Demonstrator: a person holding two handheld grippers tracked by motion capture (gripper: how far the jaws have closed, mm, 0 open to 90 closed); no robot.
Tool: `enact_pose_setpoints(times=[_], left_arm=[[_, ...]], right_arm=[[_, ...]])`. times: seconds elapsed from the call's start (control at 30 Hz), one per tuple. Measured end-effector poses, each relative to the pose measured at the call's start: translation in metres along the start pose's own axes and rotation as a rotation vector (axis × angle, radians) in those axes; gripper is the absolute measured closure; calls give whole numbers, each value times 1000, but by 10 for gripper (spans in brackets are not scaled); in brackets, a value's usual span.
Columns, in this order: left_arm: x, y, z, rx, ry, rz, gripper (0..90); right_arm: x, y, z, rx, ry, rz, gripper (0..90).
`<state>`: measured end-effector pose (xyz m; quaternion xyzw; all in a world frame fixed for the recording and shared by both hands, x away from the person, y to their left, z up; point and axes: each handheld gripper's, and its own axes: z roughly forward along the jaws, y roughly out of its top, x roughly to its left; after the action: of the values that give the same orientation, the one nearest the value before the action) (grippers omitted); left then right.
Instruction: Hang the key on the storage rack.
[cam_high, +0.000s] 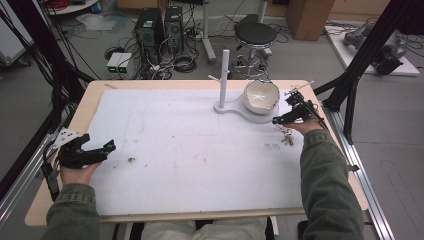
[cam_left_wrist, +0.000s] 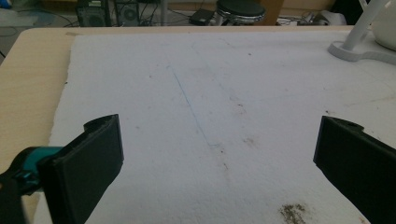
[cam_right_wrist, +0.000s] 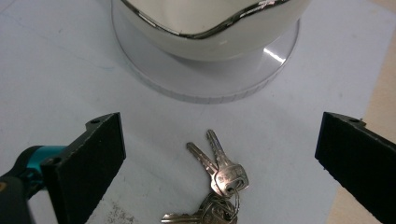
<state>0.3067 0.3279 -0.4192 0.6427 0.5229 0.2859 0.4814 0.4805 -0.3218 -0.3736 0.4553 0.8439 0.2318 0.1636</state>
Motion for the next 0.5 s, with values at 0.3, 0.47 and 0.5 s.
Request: enact_pose_setpoints(times=[0.3, 0.47, 0.5], left_arm=[[0, 0, 0, 3, 0, 1, 20], [0, 0, 1, 5, -1, 1, 20], [0, 0, 0, 5, -1, 3, 20]], right_arm=[[-4, -5, 15, 118, 23, -14, 52], [-3, -5, 19, 136, 23, -40, 126], [-3, -5, 19, 144, 37, -39, 153]])
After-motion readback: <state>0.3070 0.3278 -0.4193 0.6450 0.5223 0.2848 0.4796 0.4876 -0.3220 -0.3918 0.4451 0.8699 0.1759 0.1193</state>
